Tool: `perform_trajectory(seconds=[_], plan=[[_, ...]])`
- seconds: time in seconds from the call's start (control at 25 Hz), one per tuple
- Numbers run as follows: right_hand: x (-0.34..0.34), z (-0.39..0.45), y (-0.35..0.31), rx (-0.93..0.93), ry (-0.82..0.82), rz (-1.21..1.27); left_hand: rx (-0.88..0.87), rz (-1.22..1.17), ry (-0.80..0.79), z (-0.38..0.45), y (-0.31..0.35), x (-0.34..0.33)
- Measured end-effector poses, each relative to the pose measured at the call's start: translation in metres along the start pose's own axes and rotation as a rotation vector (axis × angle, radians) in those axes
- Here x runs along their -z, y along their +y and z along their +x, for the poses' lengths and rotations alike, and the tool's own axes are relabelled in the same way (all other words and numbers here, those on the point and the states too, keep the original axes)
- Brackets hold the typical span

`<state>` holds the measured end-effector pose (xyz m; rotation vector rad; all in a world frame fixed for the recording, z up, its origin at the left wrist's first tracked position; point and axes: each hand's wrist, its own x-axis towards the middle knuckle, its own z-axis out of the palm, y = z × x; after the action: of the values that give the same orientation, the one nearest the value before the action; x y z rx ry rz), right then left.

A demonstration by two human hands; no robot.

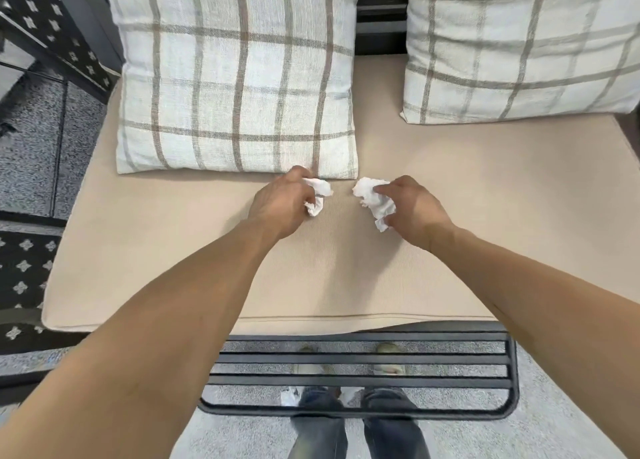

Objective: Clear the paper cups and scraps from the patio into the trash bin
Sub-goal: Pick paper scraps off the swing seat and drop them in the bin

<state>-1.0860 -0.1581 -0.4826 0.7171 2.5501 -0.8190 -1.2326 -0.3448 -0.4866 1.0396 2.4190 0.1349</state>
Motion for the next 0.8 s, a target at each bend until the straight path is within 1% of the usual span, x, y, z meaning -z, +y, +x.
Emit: perform_trajectory(seconds=[0.12, 0.2, 0.32, 0.4, 0.48, 0.6, 0.72, 0.8], plan=[[-0.008, 0.000, 0.000, 0.012, 0.089, -0.075, 0.027, -0.055, 0.029, 0.000, -0.004, -0.007], [-0.010, -0.006, -0.003, -0.043, 0.122, -0.052, 0.058, -0.058, 0.036, -0.004, -0.002, -0.010], [-0.014, -0.024, -0.010, -0.097, 0.106, -0.105, 0.133, -0.113, 0.021, -0.019, 0.004, -0.010], [-0.010, -0.042, -0.016, -0.071, 0.092, -0.180, 0.151, -0.139, 0.012, -0.038, 0.008, -0.006], [-0.001, -0.063, -0.026, -0.042, 0.126, -0.147, 0.161, -0.182, 0.062, -0.063, 0.013, 0.002], [0.025, -0.101, -0.057, -0.011, 0.174, 0.032, 0.217, -0.284, 0.143, -0.106, 0.020, 0.032], [0.063, -0.136, -0.093, 0.056, 0.245, 0.060, 0.260, -0.393, 0.193, -0.145, 0.027, 0.074], [0.091, -0.159, -0.115, 0.115, 0.323, 0.063, 0.276, -0.496, 0.272, -0.173, 0.033, 0.107]])
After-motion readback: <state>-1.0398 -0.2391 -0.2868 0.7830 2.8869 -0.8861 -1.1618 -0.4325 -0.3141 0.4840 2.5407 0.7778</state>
